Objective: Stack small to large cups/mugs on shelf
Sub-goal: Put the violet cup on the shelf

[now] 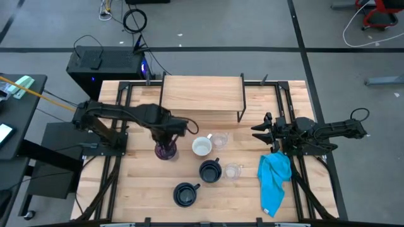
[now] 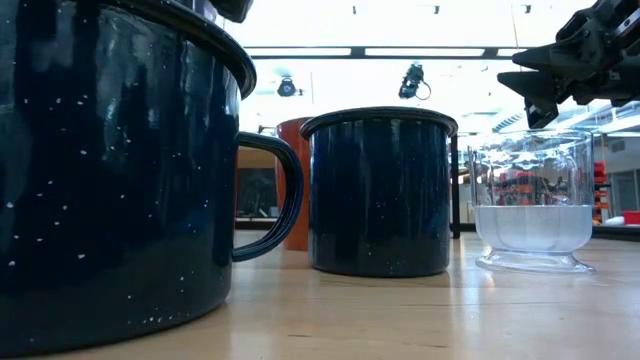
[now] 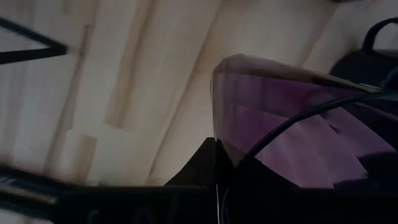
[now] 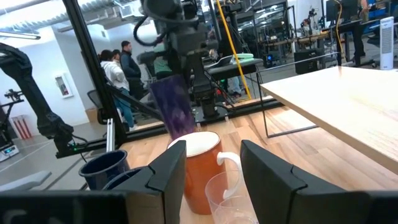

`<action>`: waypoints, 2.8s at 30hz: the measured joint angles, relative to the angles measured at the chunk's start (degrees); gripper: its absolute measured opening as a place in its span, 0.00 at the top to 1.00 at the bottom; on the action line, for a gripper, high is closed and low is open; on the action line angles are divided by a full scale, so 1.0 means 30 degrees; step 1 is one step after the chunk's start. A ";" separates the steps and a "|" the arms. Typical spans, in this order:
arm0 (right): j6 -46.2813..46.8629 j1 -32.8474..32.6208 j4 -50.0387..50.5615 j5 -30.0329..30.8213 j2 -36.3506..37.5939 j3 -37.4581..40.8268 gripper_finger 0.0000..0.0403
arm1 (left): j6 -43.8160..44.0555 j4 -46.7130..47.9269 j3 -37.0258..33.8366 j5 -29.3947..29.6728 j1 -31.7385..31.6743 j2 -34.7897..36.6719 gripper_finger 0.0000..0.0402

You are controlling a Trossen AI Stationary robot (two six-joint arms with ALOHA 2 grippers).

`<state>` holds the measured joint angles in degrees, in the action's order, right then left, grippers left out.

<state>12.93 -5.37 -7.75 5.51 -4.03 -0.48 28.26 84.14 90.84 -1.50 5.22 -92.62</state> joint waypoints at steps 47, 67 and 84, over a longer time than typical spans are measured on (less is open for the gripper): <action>0.0000 0.0002 0.0000 -0.0005 0.0007 0.0004 0.60 | -1.1580 0.1922 1.3863 -0.1438 -1.1811 -0.4539 0.97; 0.0000 -0.0005 0.0000 0.0002 0.0007 -0.0002 0.60 | -1.1658 0.1957 0.8583 -0.0584 -1.3058 -0.2206 0.97; 0.0000 -0.0002 0.0000 -0.0002 0.0007 0.0000 0.60 | -1.1660 0.1973 0.9706 0.0737 -1.3049 -0.2055 0.97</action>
<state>12.93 -5.38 -7.75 5.51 -4.01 -0.48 -6.72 90.06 119.96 0.71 -33.92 -98.78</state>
